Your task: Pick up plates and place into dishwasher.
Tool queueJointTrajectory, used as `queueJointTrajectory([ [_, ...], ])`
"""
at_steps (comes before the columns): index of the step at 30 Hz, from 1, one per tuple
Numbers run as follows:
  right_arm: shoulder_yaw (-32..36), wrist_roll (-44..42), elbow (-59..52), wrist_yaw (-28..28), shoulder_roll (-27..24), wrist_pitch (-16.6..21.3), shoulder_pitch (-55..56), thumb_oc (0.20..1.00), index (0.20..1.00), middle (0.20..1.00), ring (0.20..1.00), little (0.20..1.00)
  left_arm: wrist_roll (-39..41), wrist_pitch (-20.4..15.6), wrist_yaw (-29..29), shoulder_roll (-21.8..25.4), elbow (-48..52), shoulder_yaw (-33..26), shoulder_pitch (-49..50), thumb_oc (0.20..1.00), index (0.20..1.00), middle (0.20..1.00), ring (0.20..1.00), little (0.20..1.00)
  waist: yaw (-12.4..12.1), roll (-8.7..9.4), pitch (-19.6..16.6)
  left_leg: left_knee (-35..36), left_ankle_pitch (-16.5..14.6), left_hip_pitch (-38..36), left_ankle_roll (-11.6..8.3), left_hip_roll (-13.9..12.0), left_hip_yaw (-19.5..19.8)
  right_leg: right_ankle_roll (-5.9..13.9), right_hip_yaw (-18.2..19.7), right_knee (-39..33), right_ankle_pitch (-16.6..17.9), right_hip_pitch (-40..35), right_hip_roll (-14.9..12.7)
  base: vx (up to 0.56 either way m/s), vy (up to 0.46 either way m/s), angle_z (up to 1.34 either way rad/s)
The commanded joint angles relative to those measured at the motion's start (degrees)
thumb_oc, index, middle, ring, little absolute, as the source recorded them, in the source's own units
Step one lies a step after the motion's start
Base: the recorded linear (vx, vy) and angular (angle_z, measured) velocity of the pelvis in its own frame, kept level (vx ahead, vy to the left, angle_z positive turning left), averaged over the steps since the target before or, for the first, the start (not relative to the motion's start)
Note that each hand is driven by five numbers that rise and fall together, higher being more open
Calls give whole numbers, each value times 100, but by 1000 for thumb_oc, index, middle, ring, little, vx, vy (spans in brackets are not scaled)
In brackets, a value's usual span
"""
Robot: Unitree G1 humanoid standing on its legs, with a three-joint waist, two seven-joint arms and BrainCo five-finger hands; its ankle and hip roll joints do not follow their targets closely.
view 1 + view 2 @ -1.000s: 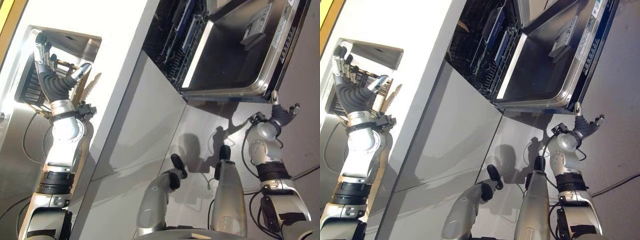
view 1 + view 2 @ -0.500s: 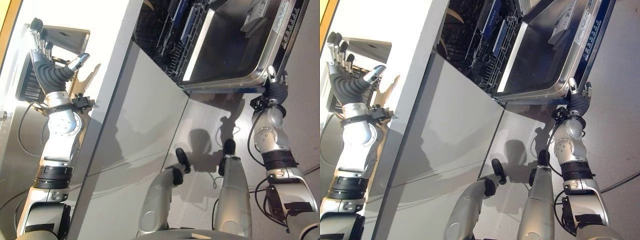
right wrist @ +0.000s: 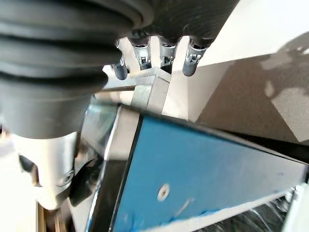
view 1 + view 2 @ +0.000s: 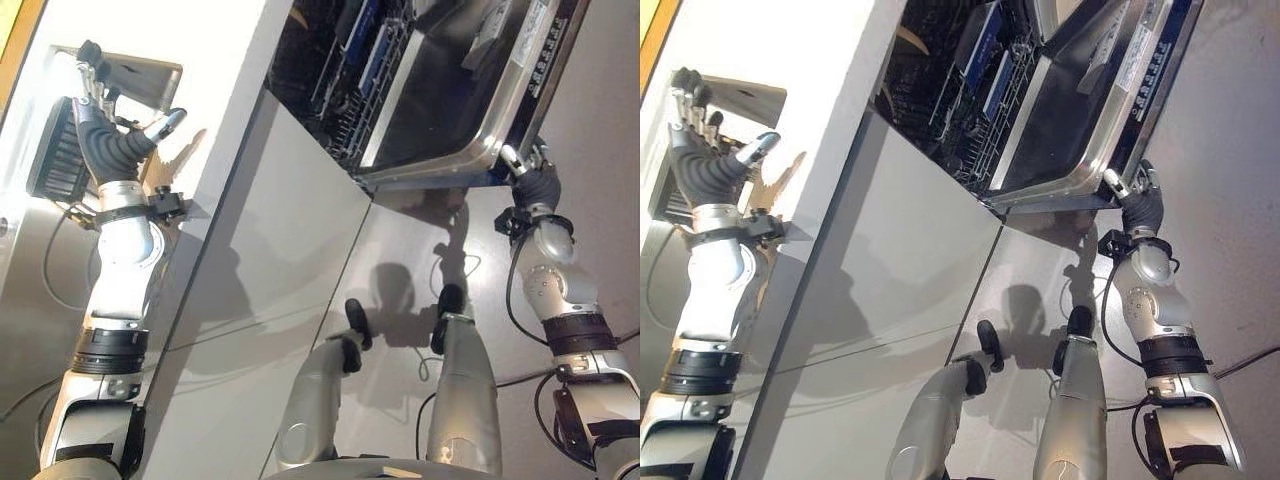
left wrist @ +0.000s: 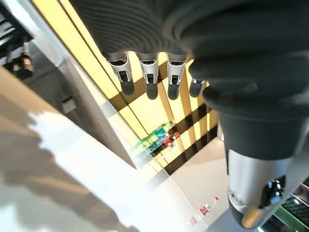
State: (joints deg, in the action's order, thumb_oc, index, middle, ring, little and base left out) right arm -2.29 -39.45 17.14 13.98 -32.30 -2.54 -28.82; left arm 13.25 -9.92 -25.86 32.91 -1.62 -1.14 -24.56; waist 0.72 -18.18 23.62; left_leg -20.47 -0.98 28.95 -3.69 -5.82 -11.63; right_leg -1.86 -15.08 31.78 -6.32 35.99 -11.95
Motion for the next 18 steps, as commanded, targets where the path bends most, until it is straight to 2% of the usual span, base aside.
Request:
queueJointTrajectory([
  [1,-1063,362,-1817,-1373,825,118,-1339,1000,1000,1000,1000,1000,18,187,73,105,8,470,145,1000,1000,1000,1000,1000,-296,249,617,896,714,-220,184,527,-258,192,-16,791,-746,-526,188,74,-53,8],
  [7,-1042,395,-1856,-1331,945,273,-1216,1000,1000,1000,1000,1000,11,71,154,224,-41,397,177,1000,1000,1000,1000,1000,-440,598,617,975,635,-765,215,505,-167,238,-313,446,-637,-1267,150,59,-87,25],
  [14,-964,194,-1695,-1144,1076,747,-1058,1000,1000,1000,1000,1000,-109,-101,342,400,-81,357,271,1000,1000,1000,1000,1000,-735,1060,382,844,466,-1052,247,368,-102,284,-726,-53,-416,-2001,63,53,-166,52],
  [18,-932,170,-1581,-1058,1112,791,-936,1000,1000,1000,1000,1000,-163,-111,358,434,-141,352,330,1000,1000,1000,1000,1000,-800,1182,287,754,424,-1140,226,302,-36,300,-811,-209,-364,-2319,64,58,-75,59],
])
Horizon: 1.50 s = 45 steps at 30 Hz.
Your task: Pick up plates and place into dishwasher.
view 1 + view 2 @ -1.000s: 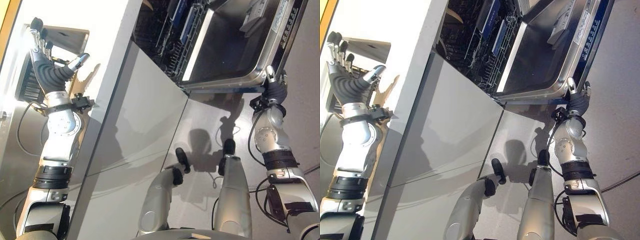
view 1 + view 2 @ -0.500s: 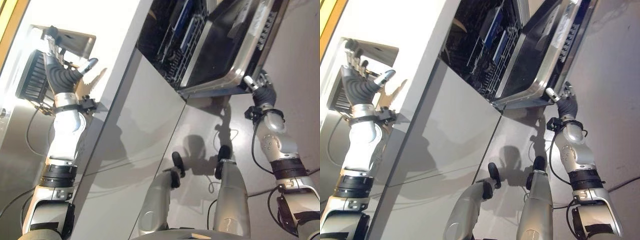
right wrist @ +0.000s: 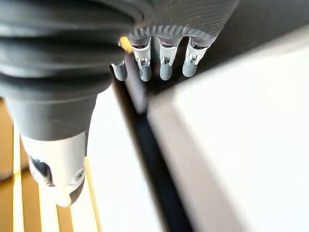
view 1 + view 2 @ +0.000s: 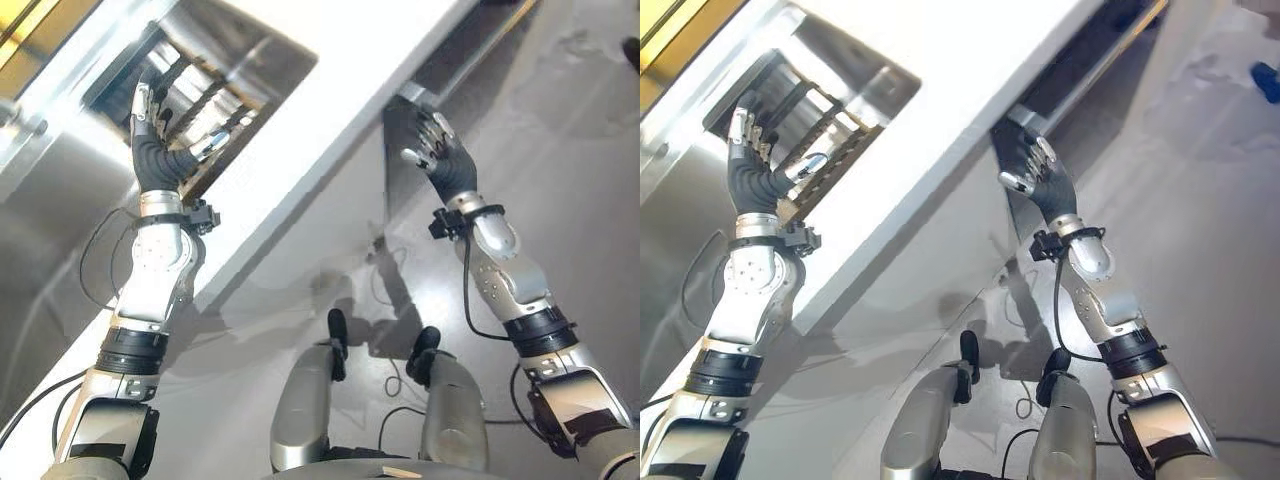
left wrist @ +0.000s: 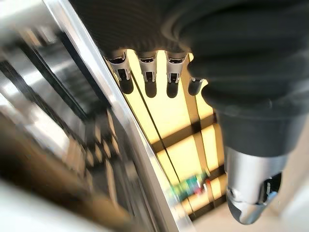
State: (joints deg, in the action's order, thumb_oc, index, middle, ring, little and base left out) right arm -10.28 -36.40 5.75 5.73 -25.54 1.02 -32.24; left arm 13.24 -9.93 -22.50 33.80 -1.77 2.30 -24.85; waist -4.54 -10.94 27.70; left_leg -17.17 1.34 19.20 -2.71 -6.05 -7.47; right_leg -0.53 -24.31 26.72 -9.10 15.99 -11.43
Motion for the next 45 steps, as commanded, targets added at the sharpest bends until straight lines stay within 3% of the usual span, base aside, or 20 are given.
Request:
queueJointTrajectory([
  [1,-133,-123,-409,-196,437,443,-565,1000,1000,1000,1000,1000,-165,-121,42,356,-129,-5,392,1000,1000,1000,1000,1000,-291,478,-139,425,191,-198,128,314,-441,167,97,250,-81,-404,20,24,-60,12],
  [8,-147,7,-314,103,389,411,-253,1000,1000,1000,1000,1000,-96,-203,271,412,-15,-41,552,1000,1000,1000,1000,1000,-274,588,-274,581,242,-428,123,244,-504,138,78,-143,-42,-886,178,-23,-31,0],
  [14,-201,82,-573,176,481,312,327,1000,1000,1000,1000,1000,-160,-67,229,340,103,-54,716,1000,1000,1000,1000,1000,-138,767,-510,856,320,-682,101,177,-692,152,164,-709,52,-1323,387,-39,-14,-10],
  [23,-246,126,-971,100,404,-19,1379,1000,1000,1000,1000,1000,-165,-83,258,2,156,-70,1173,1000,1000,1000,1000,1000,85,945,-1017,1286,694,-929,-66,-64,-1020,150,363,-1537,324,-1861,669,-62,-9,-24],
  [30,44,605,-1400,440,300,-143,1874,1000,1000,1000,1000,1000,-42,-17,255,-346,316,-191,1632,1000,1000,1000,1000,1000,214,1026,-1341,1153,726,-1097,-190,-266,-1244,111,427,-1930,465,-2232,713,-3,39,-18],
  [33,175,815,-1730,282,193,-162,1886,1000,1000,1000,1000,1000,100,-63,236,-488,387,-279,1809,1000,1000,1000,1000,1000,239,1058,-1434,874,758,-1133,-234,-382,-1369,84,393,-1986,444,-2380,696,44,67,-18],
  [36,192,830,-1929,101,103,-164,1820,1000,1000,1000,1000,1000,433,-85,415,-659,415,-359,1894,1000,1000,1000,1000,1000,330,1207,-1551,289,368,-1244,-143,-493,-1766,73,263,-1988,395,-2499,538,82,70,11],
  [39,136,874,-2000,-98,60,-95,1710,1000,1000,1000,1000,1000,865,-18,628,-861,383,-261,1852,1000,1000,1000,1000,1000,248,1227,-1643,220,311,-1224,-151,-430,-1607,155,269,-1967,370,-2619,458,112,87,33],
  [41,137,850,-2005,-96,73,-97,1582,1000,1000,1000,1000,1000,848,-50,635,-956,456,-141,1846,1000,1000,1000,1000,1000,138,1291,-1757,322,-47,-1310,-10,-230,-1455,234,270,-1908,349,-2666,329,158,96,20],
  [45,96,963,-1951,-206,215,23,1410,1000,1000,1000,1000,1000,1064,-88,715,-1122,553,-100,1838,1000,1000,1000,1000,1000,-88,1330,-1924,412,-253,-1334,227,89,-1214,364,249,-1324,294,-2619,264,172,81,51],
])
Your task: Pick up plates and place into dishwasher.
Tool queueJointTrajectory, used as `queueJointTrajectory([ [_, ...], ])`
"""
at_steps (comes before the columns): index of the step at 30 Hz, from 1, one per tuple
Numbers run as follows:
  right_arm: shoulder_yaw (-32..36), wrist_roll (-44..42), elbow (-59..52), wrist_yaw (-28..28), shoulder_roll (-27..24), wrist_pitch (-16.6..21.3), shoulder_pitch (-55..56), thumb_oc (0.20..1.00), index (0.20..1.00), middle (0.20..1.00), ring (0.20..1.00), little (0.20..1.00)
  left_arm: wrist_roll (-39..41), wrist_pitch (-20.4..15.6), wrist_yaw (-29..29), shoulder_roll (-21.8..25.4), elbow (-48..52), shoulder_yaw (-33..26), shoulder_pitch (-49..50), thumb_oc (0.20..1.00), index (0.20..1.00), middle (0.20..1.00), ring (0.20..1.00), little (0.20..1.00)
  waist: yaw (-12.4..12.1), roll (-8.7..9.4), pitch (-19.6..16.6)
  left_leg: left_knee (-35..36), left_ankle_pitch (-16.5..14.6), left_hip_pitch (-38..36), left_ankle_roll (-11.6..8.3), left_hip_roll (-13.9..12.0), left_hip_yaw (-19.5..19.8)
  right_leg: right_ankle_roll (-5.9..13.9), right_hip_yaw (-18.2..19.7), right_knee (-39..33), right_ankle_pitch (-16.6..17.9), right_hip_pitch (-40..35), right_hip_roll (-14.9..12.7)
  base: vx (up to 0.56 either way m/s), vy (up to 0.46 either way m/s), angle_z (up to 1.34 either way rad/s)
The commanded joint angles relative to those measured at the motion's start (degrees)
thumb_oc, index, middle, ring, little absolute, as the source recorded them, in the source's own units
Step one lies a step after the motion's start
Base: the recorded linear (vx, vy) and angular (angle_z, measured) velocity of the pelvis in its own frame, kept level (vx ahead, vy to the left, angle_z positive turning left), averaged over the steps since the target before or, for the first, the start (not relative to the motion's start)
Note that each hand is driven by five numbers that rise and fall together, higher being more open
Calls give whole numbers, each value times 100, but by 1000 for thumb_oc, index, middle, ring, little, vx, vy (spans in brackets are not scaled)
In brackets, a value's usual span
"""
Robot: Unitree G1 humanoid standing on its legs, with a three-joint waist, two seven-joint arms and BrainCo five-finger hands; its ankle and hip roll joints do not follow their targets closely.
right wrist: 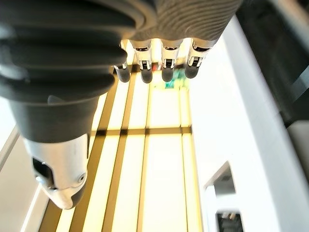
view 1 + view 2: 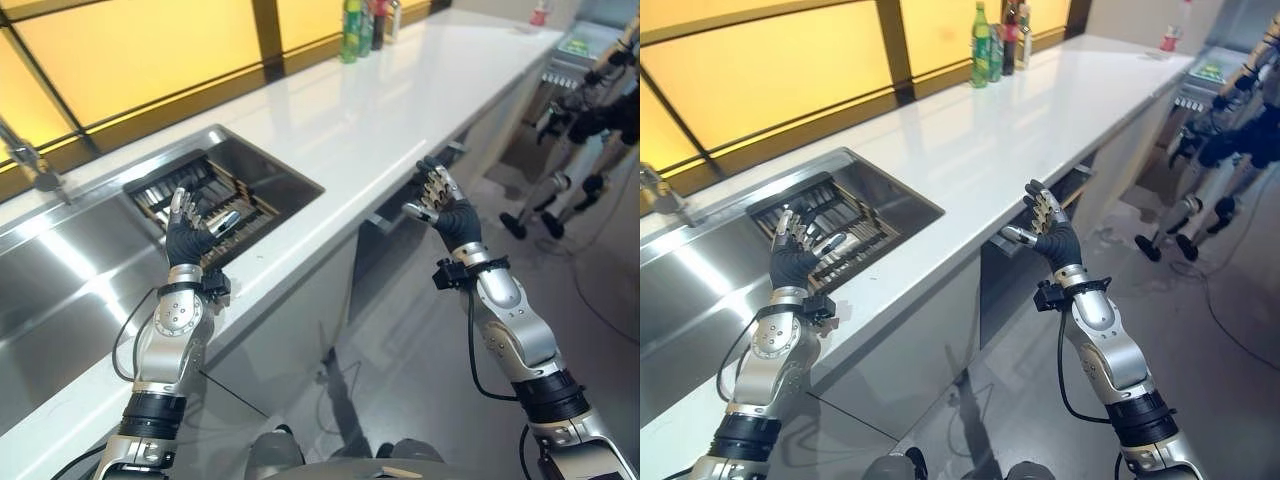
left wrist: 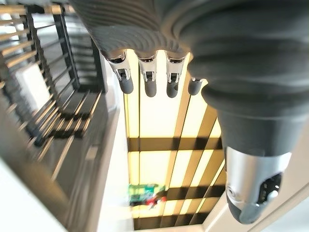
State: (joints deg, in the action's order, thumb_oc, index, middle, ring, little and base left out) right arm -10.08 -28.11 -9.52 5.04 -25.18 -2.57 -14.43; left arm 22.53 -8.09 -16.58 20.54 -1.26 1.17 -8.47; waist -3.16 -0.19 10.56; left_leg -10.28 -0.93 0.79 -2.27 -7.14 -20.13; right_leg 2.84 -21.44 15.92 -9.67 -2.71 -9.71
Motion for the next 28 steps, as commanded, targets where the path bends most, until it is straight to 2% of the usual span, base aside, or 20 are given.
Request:
queueJointTrajectory([
  [1,72,146,-460,-111,214,403,-361,1000,1000,1000,1000,1000,67,-365,126,195,556,29,203,1000,1000,1000,1000,1000,-280,264,-232,-232,-66,496,275,276,92,113,-43,85,445,-651,53,129,92,71],
  [3,75,158,-469,-127,263,469,-314,1000,1000,1000,1000,1000,113,-464,95,198,619,30,198,1000,1000,1000,1000,1000,-340,275,-257,-107,-107,434,426,415,146,267,-25,773,712,-436,-63,127,105,95],
  [5,45,161,-477,-68,325,557,-177,1000,1000,1000,1000,1000,196,-476,130,204,644,20,176,1000,1000,1000,1000,1000,-374,221,-302,59,-110,356,574,512,233,404,141,1631,1133,-233,-17,126,93,84],
  [7,1,206,-393,-23,395,676,-76,1000,1000,1000,1000,1000,82,-542,134,197,670,64,179,1000,1000,1000,1000,1000,-385,274,-354,200,-79,299,619,641,428,455,437,1826,1393,-46,2,111,-31,92],
  [9,19,165,-329,-4,382,788,-7,1000,1000,1000,1000,1000,137,-625,54,212,623,169,106,1000,1000,1000,1000,1000,-325,340,-357,198,-27,359,568,729,645,357,650,1211,1110,-26,272,110,-177,87],
  [10,44,135,-257,28,309,862,17,1000,1000,1000,1000,1000,98,-677,27,197,554,253,-1,1000,1000,1000,1000,1000,-282,418,-349,120,-37,389,491,844,906,285,790,689,1003,-34,254,91,-217,95],
  [12,76,94,-157,83,255,931,-26,1000,1000,1000,1000,1000,33,-657,-68,176,506,367,-152,1000,1000,1000,1000,1000,-199,424,-348,158,6,361,406,845,1125,242,946,208,1031,60,244,70,-240,87],
  [13,123,32,-90,127,195,1033,-3,1000,1000,1000,1000,1000,-17,-629,-131,144,436,484,-287,1000,1000,1000,1000,1000,-91,436,-336,209,-3,275,347,861,1411,227,1234,-243,981,173,259,79,-277,79],
  [15,188,-33,-74,239,165,1091,56,1000,1000,1000,1000,1000,-50,-547,-49,100,409,619,-371,1000,1000,1000,1000,1000,52,468,-332,318,-44,165,305,893,1745,295,1600,-562,1238,268,188,83,-245,115],
  [16,230,-70,-97,293,141,1062,90,1000,1000,1000,1000,1000,-66,-484,-23,127,452,692,-369,1000,1000,1000,1000,1000,140,461,-326,391,-53,112,315,873,1849,342,1844,-504,1341,384,284,75,-159,145],
  [17,266,-90,-124,303,121,1024,107,1000,1000,1000,1000,1000,-70,-467,1,128,484,694,-339,1000,1000,1000,1000,1000,153,449,-333,433,-46,85,310,850,1889,341,1876,-491,1289,397,324,65,-133,116],
  [19,354,-174,-113,236,113,927,125,1000,1000,1000,1000,1000,-141,-357,0,74,581,722,-315,1000,1000,1000,1000,1000,135,452,-386,620,3,-19,235,784,2016,277,1779,-966,1111,221,335,47,-118,67],
  [21,398,-188,15,241,168,847,60,1000,1000,1000,1000,1000,-214,-297,-84,2,620,752,-320,1000,1000,1000,1000,1000,97,458,-451,790,152,-39,176,746,2122,281,1764,-1287,1239,102,322,1,-139,37],
  [25,352,-191,-73,278,241,664,49,1000,1000,1000,1000,1000,-159,-88,-152,28,817,687,-227,1000,1000,1000,1000,1000,58,436,-592,1017,165,-177,115,675,2145,305,1671,-1633,1310,-58,265,21,-109,5],
  [28,281,-160,-173,260,266,585,153,1000,1000,1000,1000,1000,-47,-100,-96,69,910,626,-107,1000,1000,1000,1000,1000,65,400,-672,1139,183,-263,82,621,2102,321,1634,-1831,1381,-131,253,21,-72,2],
])
